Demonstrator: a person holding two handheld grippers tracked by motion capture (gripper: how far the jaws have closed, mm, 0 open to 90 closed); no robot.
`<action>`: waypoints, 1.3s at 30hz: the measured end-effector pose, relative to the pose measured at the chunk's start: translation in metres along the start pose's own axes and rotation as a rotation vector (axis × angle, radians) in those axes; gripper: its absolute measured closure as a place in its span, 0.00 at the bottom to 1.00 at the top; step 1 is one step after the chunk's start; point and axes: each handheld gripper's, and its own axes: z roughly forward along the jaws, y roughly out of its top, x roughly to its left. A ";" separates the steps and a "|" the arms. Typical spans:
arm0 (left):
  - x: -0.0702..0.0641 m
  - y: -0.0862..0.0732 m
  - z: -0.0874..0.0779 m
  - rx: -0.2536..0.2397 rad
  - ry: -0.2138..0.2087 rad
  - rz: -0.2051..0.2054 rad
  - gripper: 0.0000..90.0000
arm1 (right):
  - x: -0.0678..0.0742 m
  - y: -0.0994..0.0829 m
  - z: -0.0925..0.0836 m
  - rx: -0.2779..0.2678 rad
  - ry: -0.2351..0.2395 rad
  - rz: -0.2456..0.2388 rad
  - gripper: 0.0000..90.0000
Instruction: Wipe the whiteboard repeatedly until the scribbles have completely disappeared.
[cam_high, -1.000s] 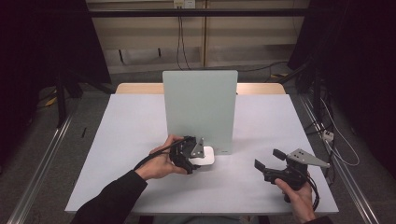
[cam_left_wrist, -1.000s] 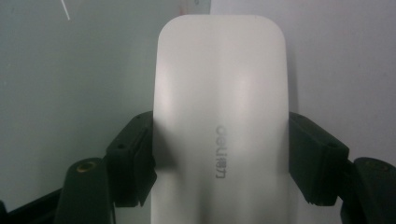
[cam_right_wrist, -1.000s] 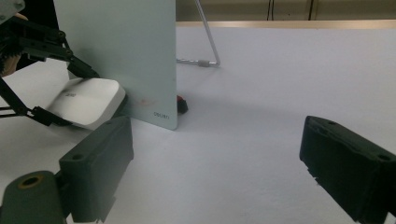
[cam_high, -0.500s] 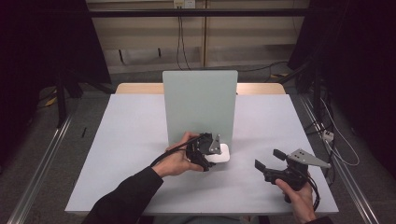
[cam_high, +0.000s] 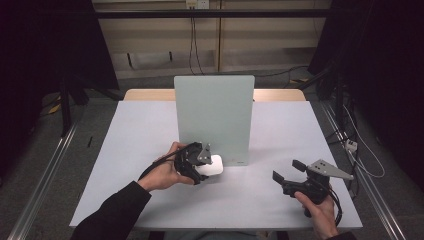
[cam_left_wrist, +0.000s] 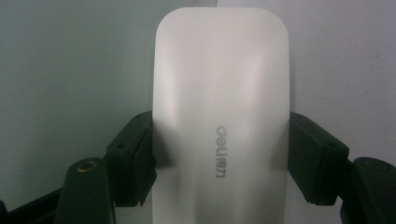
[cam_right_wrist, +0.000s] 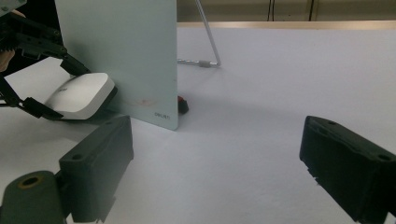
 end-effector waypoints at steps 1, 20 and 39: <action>0.000 0.002 0.001 0.005 -0.005 -0.006 0.34 | 0.000 0.000 0.000 0.000 0.000 0.000 0.10; -0.010 0.069 0.024 0.007 0.043 0.040 0.34 | -0.001 0.000 -0.001 -0.002 0.002 0.001 0.10; -0.011 0.090 0.042 -0.030 -0.011 0.050 0.34 | 0.000 0.000 -0.002 -0.004 0.004 0.000 0.10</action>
